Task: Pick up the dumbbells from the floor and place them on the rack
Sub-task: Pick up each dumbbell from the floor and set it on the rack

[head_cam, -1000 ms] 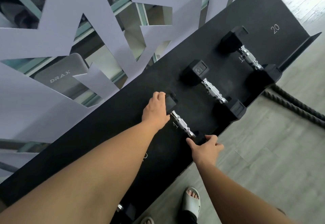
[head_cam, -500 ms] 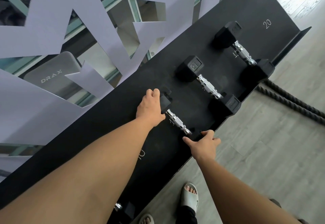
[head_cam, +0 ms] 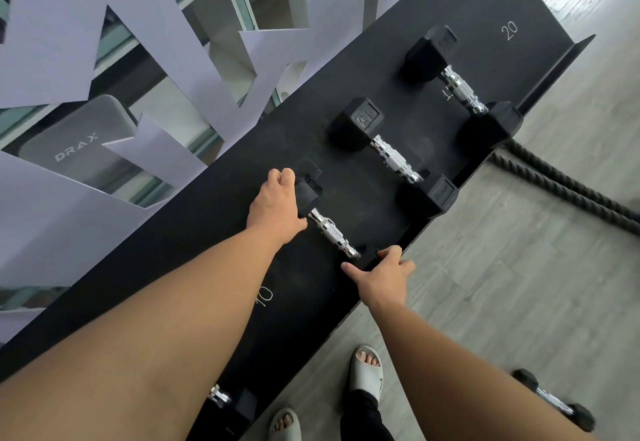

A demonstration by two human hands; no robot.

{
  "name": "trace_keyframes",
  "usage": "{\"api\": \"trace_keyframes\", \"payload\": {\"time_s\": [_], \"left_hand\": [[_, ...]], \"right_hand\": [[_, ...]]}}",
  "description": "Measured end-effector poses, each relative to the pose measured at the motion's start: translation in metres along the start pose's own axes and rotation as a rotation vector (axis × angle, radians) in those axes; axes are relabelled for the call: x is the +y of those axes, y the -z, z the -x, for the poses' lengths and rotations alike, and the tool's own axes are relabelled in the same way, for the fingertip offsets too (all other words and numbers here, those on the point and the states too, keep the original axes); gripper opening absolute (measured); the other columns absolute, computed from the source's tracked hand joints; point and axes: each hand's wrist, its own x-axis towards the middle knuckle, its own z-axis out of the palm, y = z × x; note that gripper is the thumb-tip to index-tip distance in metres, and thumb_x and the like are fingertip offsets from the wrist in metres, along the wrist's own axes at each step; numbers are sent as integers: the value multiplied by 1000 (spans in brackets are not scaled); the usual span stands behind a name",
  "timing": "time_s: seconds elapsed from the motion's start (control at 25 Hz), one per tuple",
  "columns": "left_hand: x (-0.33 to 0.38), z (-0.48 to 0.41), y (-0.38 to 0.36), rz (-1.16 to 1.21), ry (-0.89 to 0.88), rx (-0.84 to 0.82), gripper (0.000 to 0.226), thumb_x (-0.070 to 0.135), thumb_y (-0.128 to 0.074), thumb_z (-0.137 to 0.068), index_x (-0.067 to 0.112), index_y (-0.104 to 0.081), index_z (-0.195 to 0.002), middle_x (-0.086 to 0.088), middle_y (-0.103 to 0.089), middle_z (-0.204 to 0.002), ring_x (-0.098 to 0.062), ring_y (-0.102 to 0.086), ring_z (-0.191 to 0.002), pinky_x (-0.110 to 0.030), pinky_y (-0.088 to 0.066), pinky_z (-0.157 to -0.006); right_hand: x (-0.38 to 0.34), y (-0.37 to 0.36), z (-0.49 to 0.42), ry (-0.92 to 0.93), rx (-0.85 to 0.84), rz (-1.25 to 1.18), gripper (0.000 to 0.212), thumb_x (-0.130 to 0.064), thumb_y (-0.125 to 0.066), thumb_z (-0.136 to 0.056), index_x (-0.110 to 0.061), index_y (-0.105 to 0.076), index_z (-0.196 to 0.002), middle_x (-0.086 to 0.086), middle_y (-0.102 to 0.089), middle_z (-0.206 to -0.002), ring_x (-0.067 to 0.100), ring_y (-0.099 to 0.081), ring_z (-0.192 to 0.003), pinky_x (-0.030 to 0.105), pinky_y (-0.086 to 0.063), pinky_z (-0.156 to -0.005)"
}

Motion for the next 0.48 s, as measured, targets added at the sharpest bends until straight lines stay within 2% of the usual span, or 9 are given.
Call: {"api": "trace_keyframes", "payload": {"time_s": [0.08, 0.24, 0.36, 0.4, 0.48], "left_hand": [[2, 1, -4, -4, 23, 3, 83, 37, -91, -72, 15, -33, -128, -9, -42, -127, -23, -53, -104, -33, -49, -76], [-2, 9, -7, 43, 29, 7, 87, 31, -87, -79, 16, -32, -145, -9, -42, -139, -28, -54, -118, -38, -51, -82], [-15, 32, -5, 60, 72, -21, 96, 32, -81, -85, 27, -20, -159, -4, -39, -151, -27, -58, -118, -40, -53, -82], [-21, 44, -4, 69, 95, -45, 94, 32, -80, -86, 30, -20, -159, -2, -40, -152, -26, -61, -116, -40, -54, -81], [-32, 72, 0, 41, 68, -112, 80, 34, -77, -87, 33, -32, -152, 4, -52, -143, -21, -63, -111, -39, -54, -79]], "right_hand": [[0, 0, 0, 0, -7, -5, 71, -48, -92, -66, -26, -38, -107, 2, -31, -118, 20, -64, -68, 28, -50, -58], [2, 3, -1, 15, -27, -7, 74, -52, -92, -64, -25, -39, -109, 3, -33, -120, 17, -61, -72, 32, -50, -68], [2, 15, -1, 32, -66, 101, 79, -66, -84, -65, -23, -44, -117, 5, -39, -125, 27, -61, -97, 38, -52, -81], [2, 20, 0, 42, -78, 162, 80, -70, -79, -67, -23, -46, -123, 5, -42, -128, 30, -58, -107, 40, -52, -85], [7, 36, 9, 75, -83, 250, 80, -70, -72, -75, -22, -45, -133, 7, -44, -134, 33, -52, -119, 43, -49, -88]]}}
